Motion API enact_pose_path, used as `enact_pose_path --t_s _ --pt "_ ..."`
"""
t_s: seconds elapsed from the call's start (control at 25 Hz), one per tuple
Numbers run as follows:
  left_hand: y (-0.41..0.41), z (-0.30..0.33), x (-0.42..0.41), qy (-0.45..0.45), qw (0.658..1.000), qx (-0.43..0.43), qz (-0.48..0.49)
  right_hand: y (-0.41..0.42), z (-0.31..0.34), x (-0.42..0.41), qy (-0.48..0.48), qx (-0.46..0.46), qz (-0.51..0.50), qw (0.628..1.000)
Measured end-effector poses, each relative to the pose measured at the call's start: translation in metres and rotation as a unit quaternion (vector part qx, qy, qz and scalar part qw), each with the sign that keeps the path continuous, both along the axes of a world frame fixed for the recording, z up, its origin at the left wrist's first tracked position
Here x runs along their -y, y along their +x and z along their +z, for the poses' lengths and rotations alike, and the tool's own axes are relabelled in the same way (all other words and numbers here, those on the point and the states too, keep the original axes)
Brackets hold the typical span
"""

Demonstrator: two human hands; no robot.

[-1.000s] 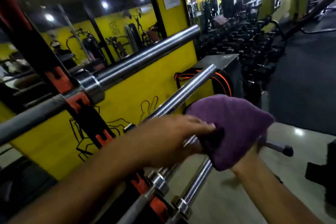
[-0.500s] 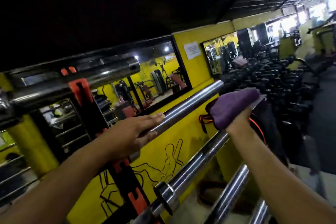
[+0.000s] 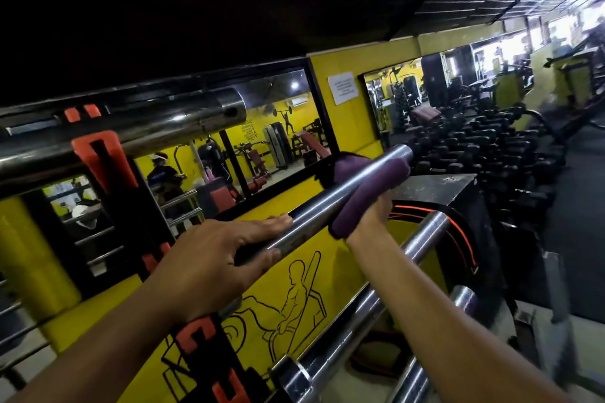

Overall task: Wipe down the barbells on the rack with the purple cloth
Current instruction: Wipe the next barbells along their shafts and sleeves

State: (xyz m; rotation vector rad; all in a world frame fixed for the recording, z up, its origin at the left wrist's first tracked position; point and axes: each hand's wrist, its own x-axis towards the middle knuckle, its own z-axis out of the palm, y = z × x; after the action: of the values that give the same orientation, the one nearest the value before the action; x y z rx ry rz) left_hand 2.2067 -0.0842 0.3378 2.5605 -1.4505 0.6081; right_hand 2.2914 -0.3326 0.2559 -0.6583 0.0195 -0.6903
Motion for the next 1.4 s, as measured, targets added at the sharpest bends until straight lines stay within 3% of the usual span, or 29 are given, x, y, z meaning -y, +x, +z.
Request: enact_pose_path --t_s 0.12,0.16,0.28,0.32,0.36,0.4,0.48,0.64,0.88,1.24,1.4 --pt "-0.004 0.002 -0.002 0.008 1.000 -0.012 0.000 0.013 -0.005 0.007 -0.089 -0.032 -0.015 0.995" --pt "-0.004 0.002 -0.002 0.008 1.000 -0.015 -0.002 0.020 0.002 0.024 -0.059 -0.042 0.001 0.997" --pt "-0.004 0.003 -0.001 -0.005 1.000 -0.022 -0.009 0.046 0.016 0.077 -0.196 -0.169 -0.090 0.962" --pt "-0.003 0.003 0.000 -0.002 1.000 -0.022 -0.005 0.047 0.021 0.088 -0.170 -0.164 -0.099 0.967" --pt "-0.002 0.003 0.000 0.001 1.000 -0.018 -0.005 0.044 0.025 0.090 -0.062 -0.116 -0.078 0.988" --pt "-0.002 0.003 -0.001 0.002 1.000 -0.012 -0.006 0.030 0.029 0.076 -0.014 -0.064 -0.096 0.993" --pt "0.000 0.001 -0.001 0.001 1.000 0.000 -0.005 0.009 0.012 0.043 0.037 -0.040 -0.038 0.998" --pt "0.002 0.001 -0.002 -0.008 1.000 0.000 -0.008 -0.008 -0.014 -0.011 -0.040 -0.073 -0.002 0.996" --pt "0.004 0.000 -0.004 -0.007 1.000 -0.008 -0.012 0.005 0.021 0.082 -0.055 -0.164 -0.088 0.981" --pt "0.000 0.003 -0.004 -0.017 0.999 -0.043 0.002 -0.038 -0.024 0.012 -0.023 -0.136 0.053 0.989" --pt "-0.009 0.009 -0.022 -0.044 0.997 -0.061 0.031 -0.053 -0.004 -0.009 -0.003 -0.106 0.044 0.993"
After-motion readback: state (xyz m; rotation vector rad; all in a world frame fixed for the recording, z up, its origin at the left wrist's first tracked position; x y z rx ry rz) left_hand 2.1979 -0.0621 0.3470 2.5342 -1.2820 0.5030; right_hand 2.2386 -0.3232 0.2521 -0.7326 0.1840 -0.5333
